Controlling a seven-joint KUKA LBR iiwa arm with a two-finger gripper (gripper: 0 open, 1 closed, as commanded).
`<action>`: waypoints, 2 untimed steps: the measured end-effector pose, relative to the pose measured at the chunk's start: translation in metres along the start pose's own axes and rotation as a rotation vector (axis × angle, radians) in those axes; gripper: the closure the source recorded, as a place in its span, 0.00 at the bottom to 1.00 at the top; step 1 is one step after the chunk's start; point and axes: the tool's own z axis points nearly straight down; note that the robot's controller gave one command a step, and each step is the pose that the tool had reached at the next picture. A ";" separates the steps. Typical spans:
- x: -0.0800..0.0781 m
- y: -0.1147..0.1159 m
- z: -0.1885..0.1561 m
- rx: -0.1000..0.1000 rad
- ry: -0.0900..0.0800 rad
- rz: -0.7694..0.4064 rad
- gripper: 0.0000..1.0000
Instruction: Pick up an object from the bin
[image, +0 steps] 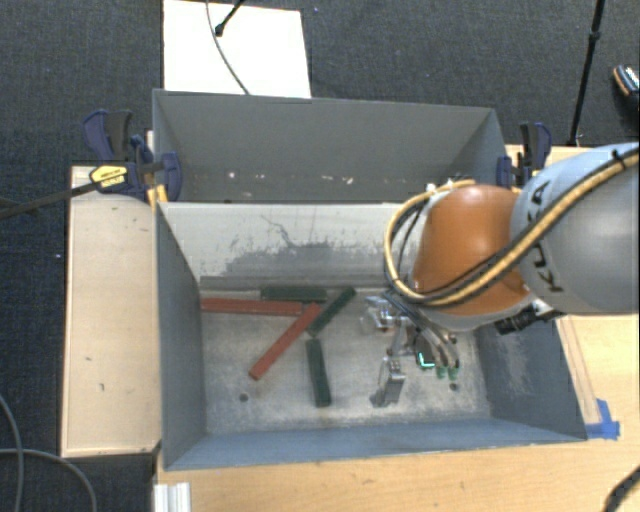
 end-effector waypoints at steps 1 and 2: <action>-0.044 0.079 0.079 -0.003 -0.007 -0.038 0.00; -0.063 0.164 0.075 -0.004 -0.011 -0.139 0.00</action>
Offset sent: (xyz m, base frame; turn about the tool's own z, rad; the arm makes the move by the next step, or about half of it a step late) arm 0.0429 0.0745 -0.0762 -0.0311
